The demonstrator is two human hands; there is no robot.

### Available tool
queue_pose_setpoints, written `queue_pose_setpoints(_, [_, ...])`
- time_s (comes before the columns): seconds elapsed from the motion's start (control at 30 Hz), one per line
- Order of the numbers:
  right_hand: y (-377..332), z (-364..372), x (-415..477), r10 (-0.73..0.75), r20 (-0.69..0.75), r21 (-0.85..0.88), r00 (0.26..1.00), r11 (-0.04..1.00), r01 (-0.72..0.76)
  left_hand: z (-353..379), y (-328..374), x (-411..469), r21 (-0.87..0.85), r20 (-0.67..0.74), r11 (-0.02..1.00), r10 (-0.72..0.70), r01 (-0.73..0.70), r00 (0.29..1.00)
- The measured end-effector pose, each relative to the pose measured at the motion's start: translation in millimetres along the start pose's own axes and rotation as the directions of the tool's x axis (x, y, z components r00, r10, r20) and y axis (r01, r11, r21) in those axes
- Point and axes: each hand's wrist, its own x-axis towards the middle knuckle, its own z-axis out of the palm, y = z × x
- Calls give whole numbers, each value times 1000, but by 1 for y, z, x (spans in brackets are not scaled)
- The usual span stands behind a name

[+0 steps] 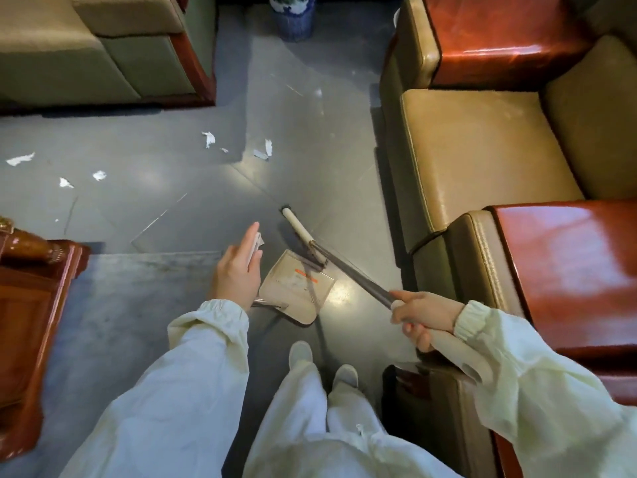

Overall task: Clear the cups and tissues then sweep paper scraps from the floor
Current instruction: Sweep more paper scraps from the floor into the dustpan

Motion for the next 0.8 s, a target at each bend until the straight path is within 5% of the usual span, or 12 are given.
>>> queue_pose_setpoints(0.4, [-112,140,87,-267,-66,-371,961,901,225,-44,-76,2,-207,-136,942,-296,265,946])
queue_pose_setpoints(0.7, [-160,179,153,-133,-128,-475,983,878,56,-67,-100,29,-144,-231,908,-418,394,879])
queue_pose_setpoints(0.8, [-158,179,162,-181,-153,-653,971,756,38,-75,-107,34,-108,-259,901,-434,420,863])
